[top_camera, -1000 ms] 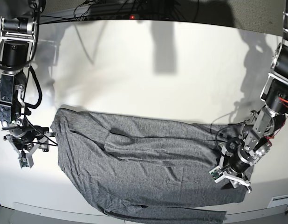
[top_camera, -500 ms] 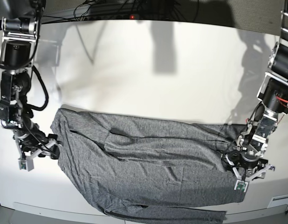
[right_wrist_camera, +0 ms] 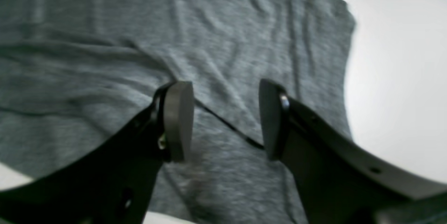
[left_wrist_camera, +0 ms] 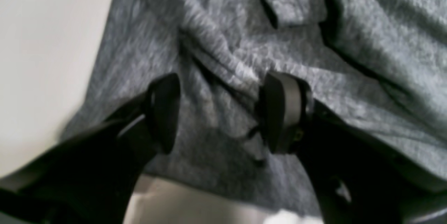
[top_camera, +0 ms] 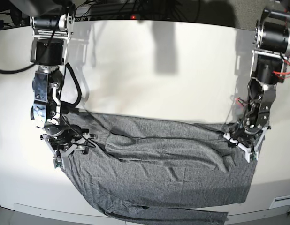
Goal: Fold the T-shirt properly
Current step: 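Release the sleeve and regrasp the shirt edge with both grippers, then pull the held shirt edge with both grippers toward the robot base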
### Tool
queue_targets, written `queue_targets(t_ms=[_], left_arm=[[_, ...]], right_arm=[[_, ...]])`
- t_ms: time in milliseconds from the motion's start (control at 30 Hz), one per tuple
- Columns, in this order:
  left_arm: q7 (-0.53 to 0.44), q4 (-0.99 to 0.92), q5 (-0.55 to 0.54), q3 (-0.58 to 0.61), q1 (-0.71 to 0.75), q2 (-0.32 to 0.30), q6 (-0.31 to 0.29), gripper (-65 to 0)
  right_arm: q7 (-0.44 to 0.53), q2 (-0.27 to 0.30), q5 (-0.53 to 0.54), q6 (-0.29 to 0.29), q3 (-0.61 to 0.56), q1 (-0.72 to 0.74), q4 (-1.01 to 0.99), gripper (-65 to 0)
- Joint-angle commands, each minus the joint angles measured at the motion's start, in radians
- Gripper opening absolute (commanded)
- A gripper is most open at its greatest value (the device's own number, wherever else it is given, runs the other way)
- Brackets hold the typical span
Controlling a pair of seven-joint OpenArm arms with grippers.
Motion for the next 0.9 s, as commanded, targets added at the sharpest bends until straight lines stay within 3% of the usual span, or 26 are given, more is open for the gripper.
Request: queue_targets(t_ms=[0,133,500,667,867], left_arm=[[-0.013,0.036,-0.016,-0.027,0.003,-0.013,-0.028,-28.5],[-0.015,0.112,-0.027,-0.080,0.068,-0.012,-0.122,-28.5],[-0.002,0.137,-0.015,-0.079,0.101,-0.013,-0.125,-28.5],[0.004,0.137,-0.015,-0.079,0.115,-0.018,-0.126,-28.5],[-0.001,0.138,-0.016,-0.079,0.182,-0.062,-0.125,-28.5]], right_arm=[[0.034,0.010,0.004,0.000,0.004,0.019,0.012,-34.6],[0.034,0.010,0.005,-0.001,0.004,0.006,-0.033,-34.6],[0.041,0.023,0.009,0.024,0.004,-0.032,-0.116,-34.6],[0.042,0.055,0.010,0.034,0.004,-0.099,-0.116,-34.6],[0.045,0.112,0.095,0.069,0.004,-0.187,-0.084,-34.7]])
